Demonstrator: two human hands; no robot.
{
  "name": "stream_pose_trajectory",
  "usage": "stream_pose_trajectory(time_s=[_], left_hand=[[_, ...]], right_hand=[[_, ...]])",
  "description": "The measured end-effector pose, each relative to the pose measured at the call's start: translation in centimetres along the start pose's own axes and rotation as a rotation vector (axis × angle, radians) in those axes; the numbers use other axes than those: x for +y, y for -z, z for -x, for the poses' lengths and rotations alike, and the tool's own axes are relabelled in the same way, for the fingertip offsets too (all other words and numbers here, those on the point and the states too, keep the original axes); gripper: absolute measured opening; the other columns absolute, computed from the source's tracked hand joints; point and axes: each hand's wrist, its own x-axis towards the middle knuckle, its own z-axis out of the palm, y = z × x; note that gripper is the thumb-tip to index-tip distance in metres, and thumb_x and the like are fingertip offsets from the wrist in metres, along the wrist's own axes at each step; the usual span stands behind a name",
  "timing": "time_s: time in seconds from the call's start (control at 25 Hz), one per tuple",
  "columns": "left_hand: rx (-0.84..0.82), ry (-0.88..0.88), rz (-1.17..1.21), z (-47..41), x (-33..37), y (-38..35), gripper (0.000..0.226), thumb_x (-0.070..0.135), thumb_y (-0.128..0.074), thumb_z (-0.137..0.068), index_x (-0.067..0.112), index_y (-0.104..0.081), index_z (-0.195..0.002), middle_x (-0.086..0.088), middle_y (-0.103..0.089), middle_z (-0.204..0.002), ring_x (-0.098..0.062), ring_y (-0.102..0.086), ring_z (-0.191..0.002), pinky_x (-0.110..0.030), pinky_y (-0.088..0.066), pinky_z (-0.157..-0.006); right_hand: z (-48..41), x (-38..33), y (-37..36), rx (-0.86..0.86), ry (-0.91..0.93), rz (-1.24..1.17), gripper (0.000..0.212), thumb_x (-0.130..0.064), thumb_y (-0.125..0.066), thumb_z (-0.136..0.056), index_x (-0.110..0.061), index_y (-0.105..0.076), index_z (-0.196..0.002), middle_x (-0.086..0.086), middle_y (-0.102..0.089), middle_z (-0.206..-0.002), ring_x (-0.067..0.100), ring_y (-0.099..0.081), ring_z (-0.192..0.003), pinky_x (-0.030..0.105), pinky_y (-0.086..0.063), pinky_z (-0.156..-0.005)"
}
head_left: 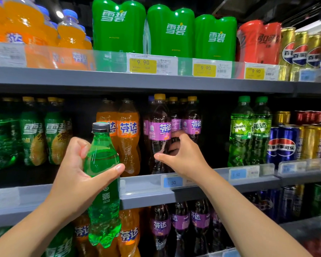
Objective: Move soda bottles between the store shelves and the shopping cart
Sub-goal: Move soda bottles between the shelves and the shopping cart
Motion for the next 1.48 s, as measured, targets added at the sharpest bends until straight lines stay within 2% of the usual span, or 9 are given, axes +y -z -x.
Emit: stream_pose_trajectory(time_s=[0.16,0.36,0.52,0.64,0.88,1.16,1.32,1.4,1.48], left_hand=[[0.006,0.036,0.019,-0.2,-0.3,0.7,0.065,0.063,-0.082,-0.056,0.027,-0.045,-0.095,0.001,-0.064,-0.096,-0.011,-0.067,-0.083,-0.028,-0.054,-0.064],[-0.019,0.047,0.050,-0.1,-0.5,0.7,0.064,0.061,-0.083,-0.055,0.030,-0.045,-0.096,-0.004,-0.067,-0.096,-0.014,-0.070,-0.085,-0.032,-0.055,-0.067],[-0.038,0.044,0.066,0.1,-0.6,0.7,0.064,0.061,-0.083,-0.056,0.028,-0.045,-0.097,-0.001,-0.067,-0.098,-0.014,-0.070,-0.087,-0.029,-0.055,-0.066],[-0.027,0.027,0.028,0.1,-0.5,0.7,0.066,0.063,-0.080,-0.056,0.023,-0.046,-0.097,0.008,-0.063,-0.097,-0.010,-0.067,-0.085,-0.026,-0.052,-0.064],[-0.030,0.029,0.052,0.1,-0.4,0.6,0.063,0.062,-0.081,-0.056,0.026,-0.044,-0.092,0.012,-0.060,-0.093,-0.009,-0.065,-0.080,-0.019,-0.054,-0.057],[-0.024,0.050,0.075,0.0,-1.2,1.2,0.063,0.061,-0.085,-0.057,0.031,-0.043,-0.093,-0.009,-0.067,-0.094,-0.021,-0.070,-0.083,-0.041,-0.059,-0.066],[-0.037,0.081,0.126,0.0,-1.3,1.9,0.063,0.057,-0.088,-0.060,0.031,-0.043,-0.095,-0.012,-0.070,-0.097,-0.025,-0.072,-0.085,-0.052,-0.060,-0.071],[-0.053,0.108,0.171,-0.2,-1.2,2.3,0.066,0.054,-0.090,-0.060,0.027,-0.043,-0.097,-0.012,-0.071,-0.099,-0.028,-0.073,-0.087,-0.056,-0.060,-0.073],[-0.086,0.151,0.314,-0.3,-0.9,2.7,0.067,0.051,-0.092,-0.059,0.025,-0.043,-0.097,-0.013,-0.072,-0.102,-0.035,-0.073,-0.090,-0.062,-0.059,-0.077]], right_hand=[[-0.5,1.6,1.7,0.002,-0.012,0.006,0.068,-0.047,-0.087,-0.072,-0.031,-0.050,-0.126,-0.013,-0.067,-0.103,0.006,-0.066,-0.095,0.033,-0.058,-0.087],[-0.4,2.1,2.7,0.036,-0.004,0.007,0.072,-0.044,-0.087,-0.075,-0.035,-0.050,-0.137,-0.019,-0.063,-0.101,0.002,-0.064,-0.091,0.019,-0.049,-0.073],[0.6,1.9,2.9,0.187,0.081,-0.061,0.051,-0.035,-0.088,-0.075,-0.042,-0.053,-0.111,-0.022,-0.061,-0.113,-0.002,-0.062,-0.102,0.018,-0.047,-0.077],[1.1,1.4,2.8,0.145,0.112,-0.030,0.034,-0.032,-0.085,-0.078,-0.043,-0.059,-0.099,-0.015,-0.058,-0.117,-0.002,-0.060,-0.104,0.014,-0.042,-0.074],[0.3,1.2,1.2,0.203,-0.007,0.220,0.051,-0.047,-0.091,-0.067,-0.034,-0.044,-0.082,-0.012,-0.055,-0.090,0.002,-0.054,-0.076,0.018,-0.036,-0.059],[-0.2,1.7,0.6,0.194,-0.092,0.155,0.036,-0.033,-0.089,-0.077,-0.021,-0.056,-0.085,-0.005,-0.064,-0.074,0.006,-0.059,-0.067,0.018,-0.039,-0.055],[2.9,-0.6,0.6,0.327,0.218,0.090,0.019,-0.019,-0.079,-0.085,-0.021,-0.061,-0.084,-0.009,-0.063,-0.079,0.008,-0.061,-0.075,0.016,-0.047,-0.062],[5.6,-2.7,-0.3,0.206,0.356,-0.102,0.014,-0.020,-0.075,-0.087,-0.027,-0.064,-0.082,-0.010,-0.068,-0.085,0.007,-0.067,-0.084,0.014,-0.051,-0.063],[7.9,-4.8,-2.3,-0.075,0.306,-0.267,0.013,-0.026,-0.076,-0.087,-0.028,-0.066,-0.078,-0.015,-0.073,-0.097,0.003,-0.069,-0.098,0.013,-0.052,-0.070]])
